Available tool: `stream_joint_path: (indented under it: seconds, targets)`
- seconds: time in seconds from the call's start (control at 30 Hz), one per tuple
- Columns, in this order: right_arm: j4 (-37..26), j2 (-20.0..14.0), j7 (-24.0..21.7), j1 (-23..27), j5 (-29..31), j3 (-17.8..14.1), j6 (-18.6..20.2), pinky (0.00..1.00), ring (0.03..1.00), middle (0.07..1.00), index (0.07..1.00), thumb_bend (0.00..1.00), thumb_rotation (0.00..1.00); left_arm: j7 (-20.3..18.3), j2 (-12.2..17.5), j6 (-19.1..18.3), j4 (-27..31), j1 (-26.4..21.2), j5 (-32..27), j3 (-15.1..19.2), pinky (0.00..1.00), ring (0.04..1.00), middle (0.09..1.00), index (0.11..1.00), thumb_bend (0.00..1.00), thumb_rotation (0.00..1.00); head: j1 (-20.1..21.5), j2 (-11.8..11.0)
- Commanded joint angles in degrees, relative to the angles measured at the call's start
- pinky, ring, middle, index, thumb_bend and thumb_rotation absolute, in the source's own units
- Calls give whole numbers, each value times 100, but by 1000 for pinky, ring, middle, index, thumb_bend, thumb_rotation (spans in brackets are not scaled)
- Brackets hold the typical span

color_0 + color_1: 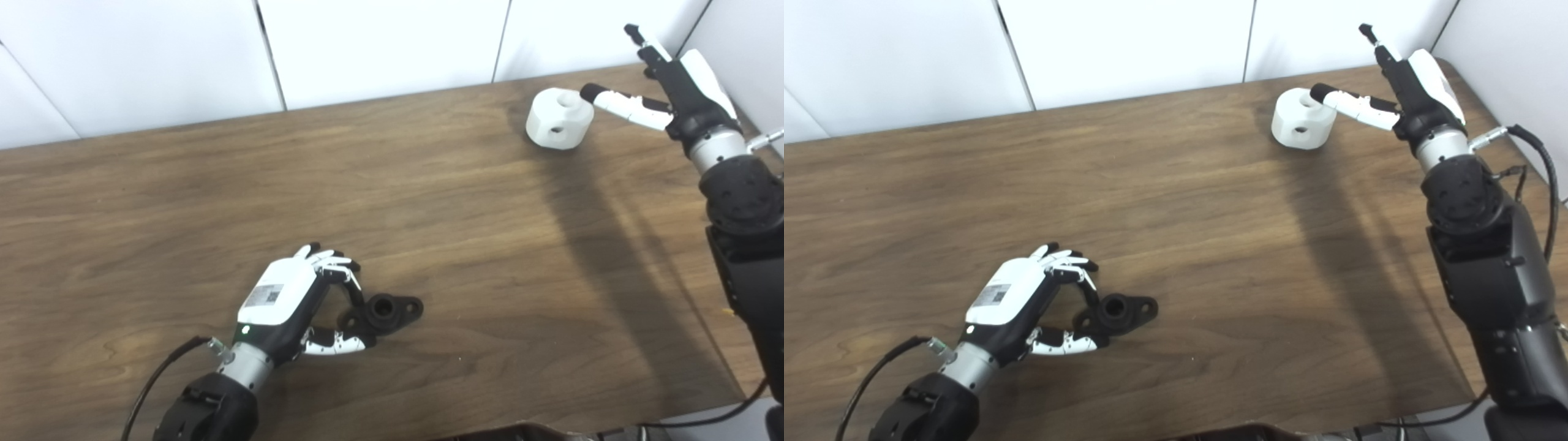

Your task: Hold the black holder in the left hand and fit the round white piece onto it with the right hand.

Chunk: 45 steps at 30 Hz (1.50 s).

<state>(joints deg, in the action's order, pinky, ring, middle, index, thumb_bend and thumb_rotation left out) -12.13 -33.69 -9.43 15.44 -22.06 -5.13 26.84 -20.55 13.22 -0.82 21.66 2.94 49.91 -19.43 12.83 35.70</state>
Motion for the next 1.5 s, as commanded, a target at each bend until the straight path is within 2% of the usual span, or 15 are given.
stream_joint_path:
  seconds: [0.0, 0.23, 0.43, 0.57, 0.67, 0.8, 0.93, 1.27, 1.47]
  targets:
    - [18, -159, 28, 274, -126, -29, -20, 918, 972, 975, 969, 713, 686, 55, 104, 5, -75, 18, 30, 27, 972, 867, 788, 487, 520, 55, -16, -61]
    - [383, -156, 61, 361, -79, 10, -180, 917, 980, 976, 975, 702, 687, 323, 109, 141, -262, 75, 36, -24, 941, 856, 776, 486, 521, 54, -51, -362]
    - [548, -123, 98, 342, -70, 47, -304, 894, 966, 965, 970, 733, 664, 465, 111, 212, -411, 90, 89, -69, 930, 857, 773, 486, 521, 54, 11, -638]
    - [690, -101, 140, 379, -129, 114, -305, 916, 986, 975, 969, 766, 659, 570, 129, 257, -525, 74, 120, -108, 923, 851, 768, 486, 522, 54, 10, -782]
    - [786, -98, 174, 398, -157, 143, -320, 908, 987, 980, 969, 784, 608, 615, 129, 248, -576, 63, 115, -136, 922, 847, 765, 485, 522, 54, -4, -828]
    - [915, -105, 200, 421, -177, 172, -417, 901, 989, 977, 961, 830, 522, 660, 135, 247, -606, 61, 121, -157, 924, 845, 764, 485, 522, 54, -4, -828]
    - [1076, -153, 159, 490, -252, 259, -453, 905, 999, 975, 951, 871, 486, 602, 134, 193, -552, 58, 140, -173, 926, 847, 768, 485, 522, 54, -4, -828]
    - [1549, -389, -4, 846, -564, 699, -444, 993, 986, 955, 918, 829, 449, 582, 124, 159, -534, 59, 150, -192, 931, 857, 772, 485, 522, 54, -66, -726]
    - [1931, -400, 18, 1123, -668, 827, -402, 1000, 984, 946, 887, 839, 402, 588, 130, 161, -516, 67, 168, -208, 932, 858, 774, 486, 522, 54, -94, -705]
